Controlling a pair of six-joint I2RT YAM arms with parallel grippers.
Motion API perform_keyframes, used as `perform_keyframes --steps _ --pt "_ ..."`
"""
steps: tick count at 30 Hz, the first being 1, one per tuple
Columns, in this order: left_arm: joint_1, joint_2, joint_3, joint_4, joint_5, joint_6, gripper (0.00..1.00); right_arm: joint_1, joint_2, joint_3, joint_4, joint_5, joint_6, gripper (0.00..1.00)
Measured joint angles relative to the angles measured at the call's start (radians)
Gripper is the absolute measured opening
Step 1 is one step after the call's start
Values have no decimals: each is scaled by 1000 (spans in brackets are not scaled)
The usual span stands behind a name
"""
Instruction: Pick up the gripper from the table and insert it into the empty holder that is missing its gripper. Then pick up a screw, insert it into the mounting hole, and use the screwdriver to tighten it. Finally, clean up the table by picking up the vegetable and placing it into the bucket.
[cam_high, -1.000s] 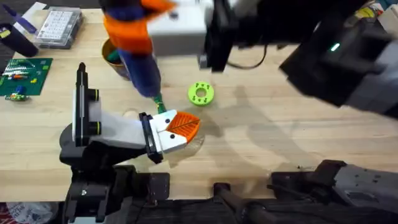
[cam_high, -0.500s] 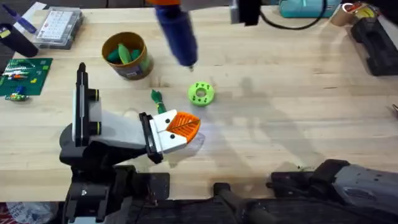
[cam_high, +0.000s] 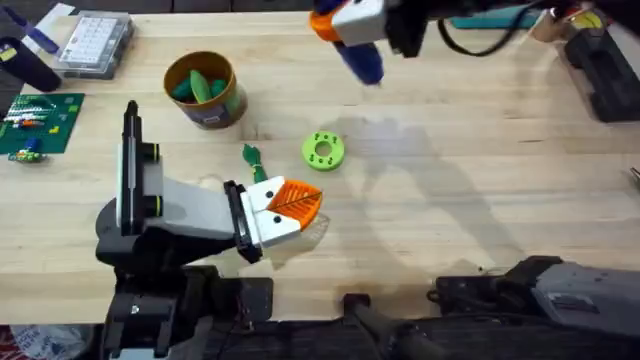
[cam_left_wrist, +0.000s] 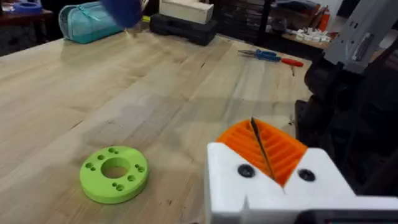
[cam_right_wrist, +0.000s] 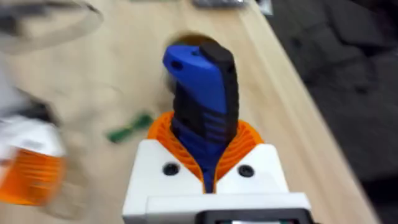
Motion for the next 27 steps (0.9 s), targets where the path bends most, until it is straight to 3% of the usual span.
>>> perform_keyframes --steps 12,21,27 --pt "0 0 0 0 0 0 15 -14 366 1 69 489 -493 44" --pt "0 0 0 0 0 0 15 -92 630 1 337 653 -593 42" --pt "0 0 0 0 0 0 15 -119 695 9 380 693 -636 43"
